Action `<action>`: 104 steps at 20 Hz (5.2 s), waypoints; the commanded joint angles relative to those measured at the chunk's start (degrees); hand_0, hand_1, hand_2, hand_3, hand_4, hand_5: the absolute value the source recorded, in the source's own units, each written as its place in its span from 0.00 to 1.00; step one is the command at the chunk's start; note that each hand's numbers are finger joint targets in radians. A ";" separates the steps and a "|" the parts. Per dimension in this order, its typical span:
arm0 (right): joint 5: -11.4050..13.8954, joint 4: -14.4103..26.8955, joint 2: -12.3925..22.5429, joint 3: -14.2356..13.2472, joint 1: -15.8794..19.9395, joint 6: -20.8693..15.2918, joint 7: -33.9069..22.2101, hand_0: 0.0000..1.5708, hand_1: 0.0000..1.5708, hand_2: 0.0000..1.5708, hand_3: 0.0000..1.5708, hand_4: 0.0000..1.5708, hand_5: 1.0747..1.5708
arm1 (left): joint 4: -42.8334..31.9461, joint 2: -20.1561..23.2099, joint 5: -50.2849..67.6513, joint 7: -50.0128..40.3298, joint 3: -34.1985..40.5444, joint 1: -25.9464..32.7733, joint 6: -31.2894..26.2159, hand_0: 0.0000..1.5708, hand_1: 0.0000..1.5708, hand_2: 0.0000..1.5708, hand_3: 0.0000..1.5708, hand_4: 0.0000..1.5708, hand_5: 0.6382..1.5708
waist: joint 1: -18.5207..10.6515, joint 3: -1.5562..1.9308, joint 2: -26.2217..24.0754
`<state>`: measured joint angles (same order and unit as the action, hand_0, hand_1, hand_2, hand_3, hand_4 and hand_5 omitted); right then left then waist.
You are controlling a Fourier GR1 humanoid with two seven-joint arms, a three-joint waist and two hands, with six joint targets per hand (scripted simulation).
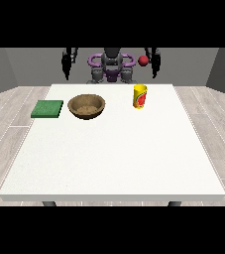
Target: Pick the cup and pour the ball into the bowl, then pick the bowl and place it on the pad
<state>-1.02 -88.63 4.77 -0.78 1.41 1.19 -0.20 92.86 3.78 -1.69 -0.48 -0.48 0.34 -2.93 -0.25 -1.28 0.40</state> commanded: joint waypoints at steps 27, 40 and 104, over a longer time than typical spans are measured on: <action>-6.90 -17.85 -1.68 -2.78 2.34 -1.21 -7.39 0.00 0.00 0.00 0.00 0.45 0.94 | 7.42 -2.98 2.17 -0.26 1.59 -6.19 7.39 0.00 0.00 0.00 0.00 0.35 0.94 | 4.71 1.26 6.80; -11.76 -11.02 3.56 -10.01 5.90 3.83 -3.04 0.00 0.00 0.00 0.00 0.42 0.98 | -23.43 0.03 1.49 24.85 6.88 -10.55 2.44 0.00 0.00 0.00 0.00 0.00 0.87 | 5.02 1.26 9.76; -18.37 24.85 14.80 -18.77 13.38 20.51 2.58 0.00 0.00 0.00 0.21 0.44 0.97 | -55.62 -3.77 -74.23 -39.94 -43.59 -56.53 7.26 0.26 0.26 0.85 0.99 0.65 1.00 | 11.84 1.35 -4.62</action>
<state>-20.80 -65.37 20.80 -21.22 14.10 21.45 1.27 33.12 0.10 -74.43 -35.51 -38.54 -56.79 11.67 9.08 0.06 -3.99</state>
